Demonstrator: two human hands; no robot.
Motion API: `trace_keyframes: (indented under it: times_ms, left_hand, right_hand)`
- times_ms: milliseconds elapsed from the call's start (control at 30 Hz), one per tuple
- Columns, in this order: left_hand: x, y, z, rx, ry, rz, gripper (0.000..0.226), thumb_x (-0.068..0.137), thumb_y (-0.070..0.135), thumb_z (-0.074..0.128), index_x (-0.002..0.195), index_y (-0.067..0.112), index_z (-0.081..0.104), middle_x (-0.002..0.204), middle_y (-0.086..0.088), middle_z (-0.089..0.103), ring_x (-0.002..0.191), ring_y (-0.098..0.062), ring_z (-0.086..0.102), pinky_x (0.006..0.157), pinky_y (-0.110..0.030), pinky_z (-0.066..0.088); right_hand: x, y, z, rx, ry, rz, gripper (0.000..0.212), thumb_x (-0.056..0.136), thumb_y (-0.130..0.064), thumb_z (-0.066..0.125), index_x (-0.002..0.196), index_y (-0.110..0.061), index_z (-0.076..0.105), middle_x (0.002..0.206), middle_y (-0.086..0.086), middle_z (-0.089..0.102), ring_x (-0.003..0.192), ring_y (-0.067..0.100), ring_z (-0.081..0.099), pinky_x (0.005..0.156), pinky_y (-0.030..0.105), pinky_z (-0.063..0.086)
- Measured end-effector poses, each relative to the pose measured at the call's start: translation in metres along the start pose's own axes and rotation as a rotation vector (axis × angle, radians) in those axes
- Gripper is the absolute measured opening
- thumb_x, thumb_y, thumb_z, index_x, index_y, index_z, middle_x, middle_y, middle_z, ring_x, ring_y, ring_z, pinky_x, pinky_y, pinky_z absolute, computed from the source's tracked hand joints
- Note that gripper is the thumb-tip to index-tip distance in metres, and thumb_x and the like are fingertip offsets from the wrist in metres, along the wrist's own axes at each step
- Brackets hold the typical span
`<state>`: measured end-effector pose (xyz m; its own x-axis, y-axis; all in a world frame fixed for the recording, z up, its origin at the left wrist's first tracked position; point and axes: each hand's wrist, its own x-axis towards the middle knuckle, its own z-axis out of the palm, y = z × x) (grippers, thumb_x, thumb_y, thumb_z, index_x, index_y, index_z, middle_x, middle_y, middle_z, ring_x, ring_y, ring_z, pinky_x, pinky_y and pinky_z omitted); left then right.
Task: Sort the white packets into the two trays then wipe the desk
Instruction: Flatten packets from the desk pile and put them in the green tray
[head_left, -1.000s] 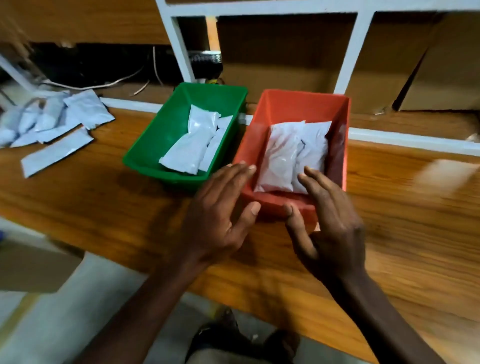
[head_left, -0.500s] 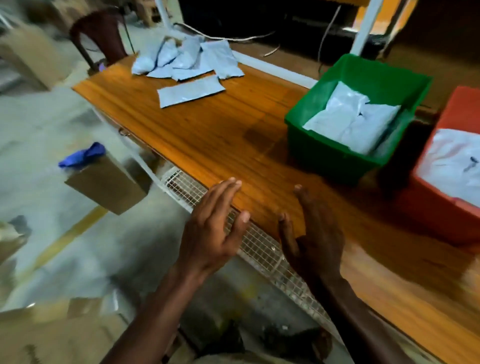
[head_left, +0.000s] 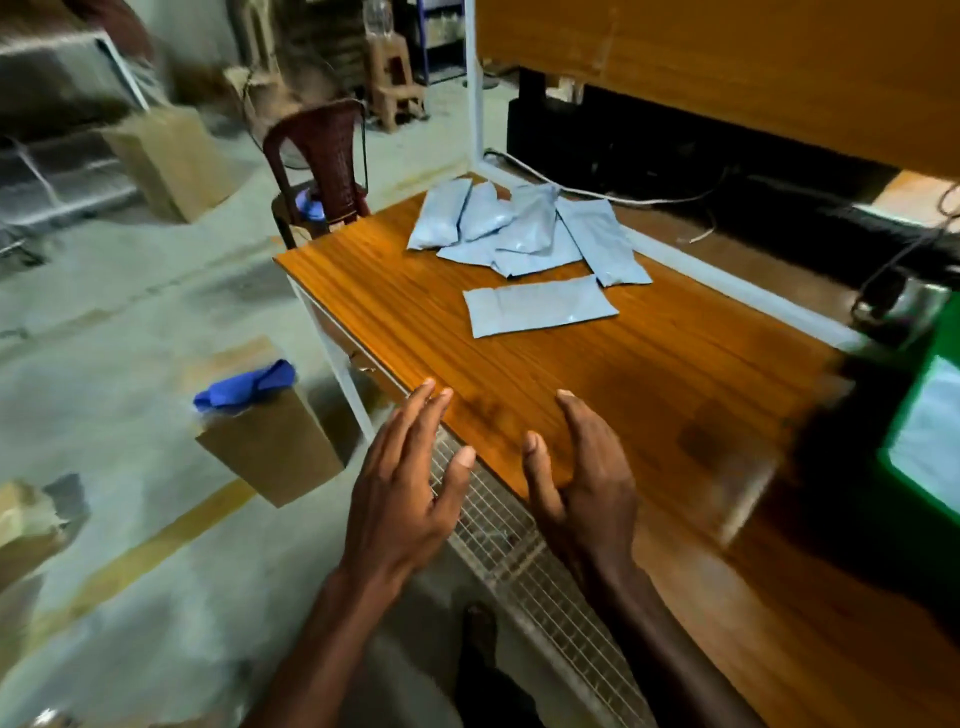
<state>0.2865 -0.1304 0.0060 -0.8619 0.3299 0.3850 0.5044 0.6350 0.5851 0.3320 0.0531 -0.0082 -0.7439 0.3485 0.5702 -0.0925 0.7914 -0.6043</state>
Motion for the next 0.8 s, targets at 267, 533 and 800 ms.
trace_keyframes:
  times_ms: [267, 533, 800]
  left_hand:
    - [0.167, -0.086, 0.010, 0.015, -0.130, 0.039, 0.058, 0.098, 0.058, 0.032, 0.153, 0.039, 0.024, 0.162, 0.018, 0.014, 0.148, -0.002, 0.011, 0.120, -0.043, 0.024]
    - [0.324, -0.138, 0.059, -0.001, -0.348, 0.243, 0.062, 0.099, 0.059, 0.033, 0.154, 0.036, 0.020, 0.165, 0.010, 0.012, 0.150, -0.008, 0.007, 0.121, -0.037, 0.018]
    - [0.449, -0.177, 0.138, -0.025, -0.544, 0.544, 0.061, 0.098, 0.060, 0.033, 0.153, 0.035, 0.024, 0.164, 0.004, 0.019, 0.151, -0.020, 0.018, 0.119, -0.046, 0.028]
  right_hand:
    - [0.124, 0.015, 0.126, -0.052, 0.010, 0.217, 0.064, 0.099, -0.059, 0.040, 0.146, -0.016, 0.048, 0.145, 0.011, 0.056, 0.133, 0.027, 0.054, 0.102, 0.047, 0.051]
    - [0.200, 0.037, 0.197, -0.312, 0.134, 0.537, 0.064, 0.097, -0.060, 0.040, 0.147, -0.019, 0.047, 0.156, 0.008, 0.044, 0.144, 0.026, 0.040, 0.113, 0.048, 0.041]
    - [0.250, 0.051, 0.266, -0.566, 0.281, 0.882, 0.078, 0.095, -0.068, 0.023, 0.154, -0.018, 0.036, 0.165, 0.010, 0.025, 0.153, 0.029, 0.020, 0.122, 0.053, 0.022]
